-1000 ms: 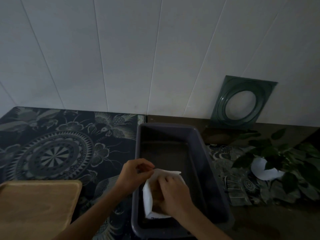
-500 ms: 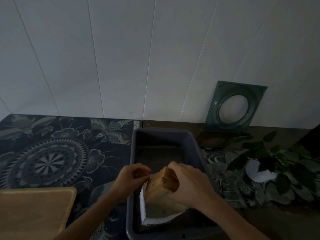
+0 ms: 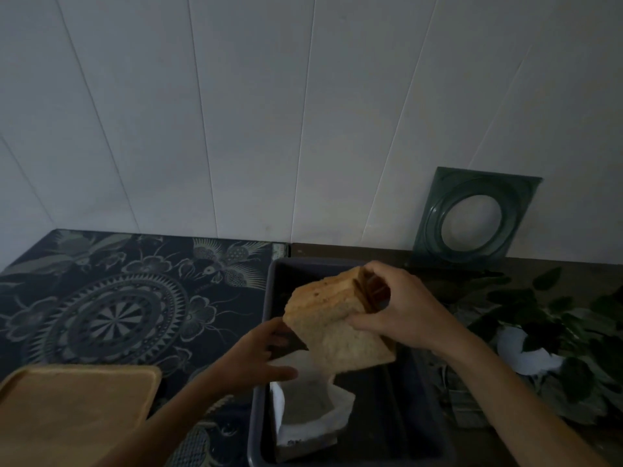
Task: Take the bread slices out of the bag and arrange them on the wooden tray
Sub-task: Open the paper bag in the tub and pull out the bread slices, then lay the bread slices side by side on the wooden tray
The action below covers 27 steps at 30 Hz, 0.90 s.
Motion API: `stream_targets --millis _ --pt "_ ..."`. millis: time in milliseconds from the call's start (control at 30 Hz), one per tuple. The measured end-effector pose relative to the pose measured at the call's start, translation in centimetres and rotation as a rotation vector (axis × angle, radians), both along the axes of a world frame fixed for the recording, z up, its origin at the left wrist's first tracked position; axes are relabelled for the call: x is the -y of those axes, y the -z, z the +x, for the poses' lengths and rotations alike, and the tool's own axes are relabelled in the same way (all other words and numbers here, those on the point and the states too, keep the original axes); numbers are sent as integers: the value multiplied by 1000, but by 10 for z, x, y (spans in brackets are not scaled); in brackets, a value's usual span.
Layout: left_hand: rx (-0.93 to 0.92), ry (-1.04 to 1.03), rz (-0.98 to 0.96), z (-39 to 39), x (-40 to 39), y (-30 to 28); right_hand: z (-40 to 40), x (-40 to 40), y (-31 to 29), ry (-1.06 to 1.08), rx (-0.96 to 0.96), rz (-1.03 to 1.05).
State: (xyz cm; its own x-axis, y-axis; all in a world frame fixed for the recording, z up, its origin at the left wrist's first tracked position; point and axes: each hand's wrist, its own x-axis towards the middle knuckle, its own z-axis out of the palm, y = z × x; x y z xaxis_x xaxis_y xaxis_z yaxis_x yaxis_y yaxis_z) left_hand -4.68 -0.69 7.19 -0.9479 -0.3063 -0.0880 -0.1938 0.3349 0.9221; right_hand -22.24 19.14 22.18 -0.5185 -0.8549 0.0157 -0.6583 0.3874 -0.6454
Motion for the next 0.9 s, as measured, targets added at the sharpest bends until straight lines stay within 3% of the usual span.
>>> stream_targets --millis 133,233,333,633,900 --pt "-74 95 -33 6 -3 -33 -7 8 -2 -30 53 -71" --pt "-209 121 191 3 -5 -45 -12 15 2 -42 114 -87" --pt "-271 10 352 2 -4 -53 -17 23 9 -56 250 -105" --pt "-282 -217 439 27 -2 -41 -22 50 41 -122 571 -82" --pt "-335 -331 545 67 5 -36 12 83 56 -166 675 -51"
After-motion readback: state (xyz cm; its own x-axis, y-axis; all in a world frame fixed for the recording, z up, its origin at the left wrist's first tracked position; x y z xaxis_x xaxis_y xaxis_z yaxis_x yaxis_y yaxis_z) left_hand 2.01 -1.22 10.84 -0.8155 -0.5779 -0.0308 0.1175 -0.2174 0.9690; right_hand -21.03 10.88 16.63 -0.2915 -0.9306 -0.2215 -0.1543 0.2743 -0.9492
